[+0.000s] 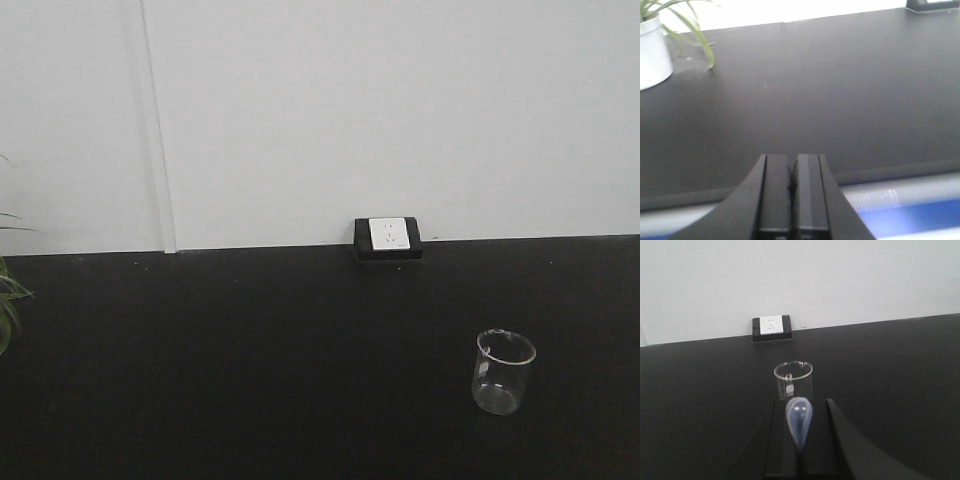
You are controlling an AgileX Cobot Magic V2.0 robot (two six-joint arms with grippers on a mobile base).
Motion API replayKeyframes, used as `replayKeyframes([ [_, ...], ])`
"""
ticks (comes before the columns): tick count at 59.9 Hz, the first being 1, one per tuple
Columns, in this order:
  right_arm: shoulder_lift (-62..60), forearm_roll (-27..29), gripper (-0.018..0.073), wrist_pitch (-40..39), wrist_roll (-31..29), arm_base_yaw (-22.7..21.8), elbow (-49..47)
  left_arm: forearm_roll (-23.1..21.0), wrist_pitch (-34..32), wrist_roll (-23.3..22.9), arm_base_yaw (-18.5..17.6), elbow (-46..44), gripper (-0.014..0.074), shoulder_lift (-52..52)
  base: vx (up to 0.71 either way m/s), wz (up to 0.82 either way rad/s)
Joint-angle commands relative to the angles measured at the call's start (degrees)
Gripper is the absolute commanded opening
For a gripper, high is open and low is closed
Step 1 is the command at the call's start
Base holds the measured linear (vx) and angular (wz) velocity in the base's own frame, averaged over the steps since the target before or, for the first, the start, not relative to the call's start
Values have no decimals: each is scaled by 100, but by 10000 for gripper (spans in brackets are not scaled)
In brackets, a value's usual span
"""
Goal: Grab transparent chemical and place on left bench
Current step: 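Drive the base to the bench with white bins, holding the pipette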
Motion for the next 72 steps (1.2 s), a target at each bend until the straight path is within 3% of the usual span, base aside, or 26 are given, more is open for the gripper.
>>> replayKeyframes([
  [1, 14, 3, 0, -451, -17, -26, -174, -4, -449, -45, -10, 93, -4, -110, -39, 4],
  [41, 14, 3, 0, -451, -17, -26, -174, -4, -449, -45, -10, 93, -4, -110, -39, 6],
  [72, 14, 3, 0, -451, -17, -26, -174, -4, -449, -45, -10, 93, -4, -110, -21, 65],
])
